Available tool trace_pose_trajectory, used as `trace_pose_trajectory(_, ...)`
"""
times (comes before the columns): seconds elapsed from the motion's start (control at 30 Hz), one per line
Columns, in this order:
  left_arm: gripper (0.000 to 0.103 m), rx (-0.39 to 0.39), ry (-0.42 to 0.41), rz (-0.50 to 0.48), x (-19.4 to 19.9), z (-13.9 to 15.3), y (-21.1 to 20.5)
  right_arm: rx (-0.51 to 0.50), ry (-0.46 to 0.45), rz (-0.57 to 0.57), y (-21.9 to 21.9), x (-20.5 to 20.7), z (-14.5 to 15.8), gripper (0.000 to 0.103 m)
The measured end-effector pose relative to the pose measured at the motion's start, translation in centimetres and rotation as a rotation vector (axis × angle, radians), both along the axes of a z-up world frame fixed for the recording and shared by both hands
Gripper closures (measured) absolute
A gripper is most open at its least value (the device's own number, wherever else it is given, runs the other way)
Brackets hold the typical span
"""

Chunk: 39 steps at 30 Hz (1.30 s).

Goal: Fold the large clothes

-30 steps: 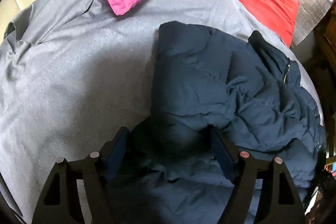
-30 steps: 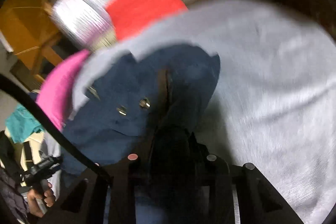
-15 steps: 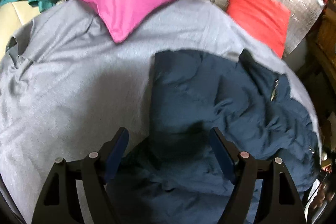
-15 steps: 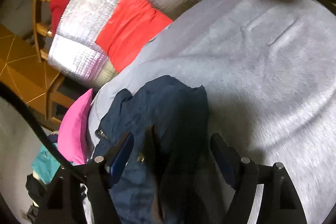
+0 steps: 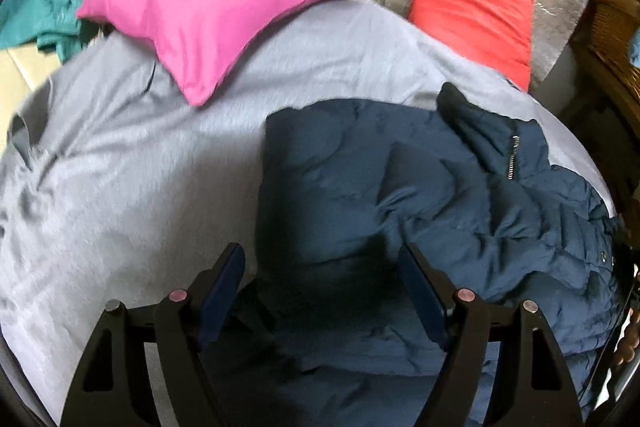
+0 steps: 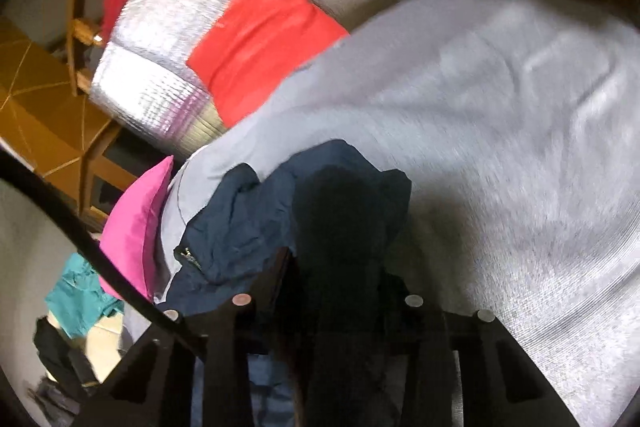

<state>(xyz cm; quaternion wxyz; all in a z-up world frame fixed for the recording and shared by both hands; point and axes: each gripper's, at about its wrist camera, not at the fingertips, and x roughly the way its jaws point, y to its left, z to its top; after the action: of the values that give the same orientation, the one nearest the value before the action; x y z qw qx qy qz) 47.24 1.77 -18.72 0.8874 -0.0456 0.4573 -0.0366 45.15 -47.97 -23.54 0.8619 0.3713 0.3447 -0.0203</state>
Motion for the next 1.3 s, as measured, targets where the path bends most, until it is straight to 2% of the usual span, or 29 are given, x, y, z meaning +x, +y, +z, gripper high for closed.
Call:
trace_pose_trajectory(0.07, 0.024, 0.027, 0.031, 0.000, 0.4, -0.7, -0.4, -0.030, 0.040, -0.010, 0.0, 0.1, -0.9, 0.064)
trace_pose_trajectory(0.1, 0.024, 0.040, 0.065, 0.005, 0.7, -1.4, -0.5, -0.015, 0.081, -0.017, -0.3, 0.3, -2.2, 0.057)
trace_pose_trajectory(0.17, 0.023, 0.027, 0.130, 0.010, 1.0, -2.8, -0.3, 0.065, 0.091, -0.028, -0.9, 0.0, -3.3, 0.054)
trace_pose_trajectory(0.2, 0.023, 0.017, 0.134, 0.016, 1.0, -2.8, -0.1, 0.096, 0.087, -0.036, -1.2, -0.4, -3.0, 0.050)
trace_pose_trajectory(0.27, 0.023, 0.026, 0.110, 0.020, 0.5, -1.7, 0.0, 0.111, 0.098, -0.045, -1.4, -1.1, -1.7, 0.042)
trace_pose_trajectory(0.33, 0.023, 0.025, 0.064, 0.016, -0.2, -0.3, -0.1, 0.108, 0.072, -0.047, -1.5, -2.5, -0.4, 0.032)
trace_pose_trajectory(0.4, 0.023, 0.000, 0.015, -0.011, -1.0, 1.1, -0.5, 0.130, 0.076, -0.041, -1.5, -4.0, 0.2, 0.030)
trace_pose_trajectory(0.53, 0.023, -0.023, -0.082, -0.098, -2.9, 3.3, -1.9, 0.151, 0.098, -0.016, -1.3, -6.5, -0.4, 0.029)
trace_pose_trajectory(0.6, 0.023, -0.029, -0.073, -0.145, -3.1, 3.0, -3.0, 0.156, 0.111, 0.003, -0.8, -7.0, -1.2, 0.029)
trace_pose_trajectory(0.7, 0.023, -0.008, 0.009, -0.196, -2.7, 1.0, -4.8, 0.177, 0.134, 0.053, 0.8, -6.4, -3.1, 0.028)
trace_pose_trajectory(0.77, 0.023, 0.037, 0.086, -0.200, -2.6, -1.0, -5.8, 0.097, 0.113, 0.058, 2.1, -6.2, -2.8, 0.030)
trace_pose_trajectory(0.8, 0.023, 0.049, 0.091, -0.196, -2.6, -1.3, -5.9, 0.061, 0.108, 0.086, 3.0, -5.9, -2.3, 0.049)
trace_pose_trajectory(0.83, 0.023, 0.058, 0.088, -0.195, -2.7, -1.3, -6.0, 0.042, 0.103, 0.091, 3.5, -5.9, -1.9, 0.060)
trace_pose_trajectory(0.9, 0.023, 0.051, 0.069, -0.187, -2.9, -0.3, -5.5, -0.055, 0.068, 0.068, 4.4, -6.4, 0.0, 0.066)
trace_pose_trajectory(1.03, 0.023, -0.003, -0.017, -0.142, -3.6, 2.2, -3.9, -0.171, -0.013, 0.064, 5.6, -7.6, 2.8, 0.067)
trace_pose_trajectory(1.1, 0.023, -0.011, -0.035, -0.099, -3.4, 2.7, -2.5, -0.182, 0.014, 0.057, 5.4, -7.4, 2.3, 0.067)
trace_pose_trajectory(1.17, 0.023, 0.001, -0.011, -0.043, -2.5, 1.9, -1.3, -0.161, 0.097, 0.042, 4.5, -6.9, 0.0, 0.067)
trace_pose_trajectory(1.23, 0.023, 0.025, 0.046, 0.005, -1.8, 0.4, 0.2, -0.092, 0.154, 0.043, 3.7, -6.6, -1.7, 0.064)
trace_pose_trajectory(1.3, 0.023, 0.075, 0.134, 0.028, -0.9, -1.8, 1.1, -0.061, 0.149, 0.028, 3.2, -7.0, -1.4, 0.059)
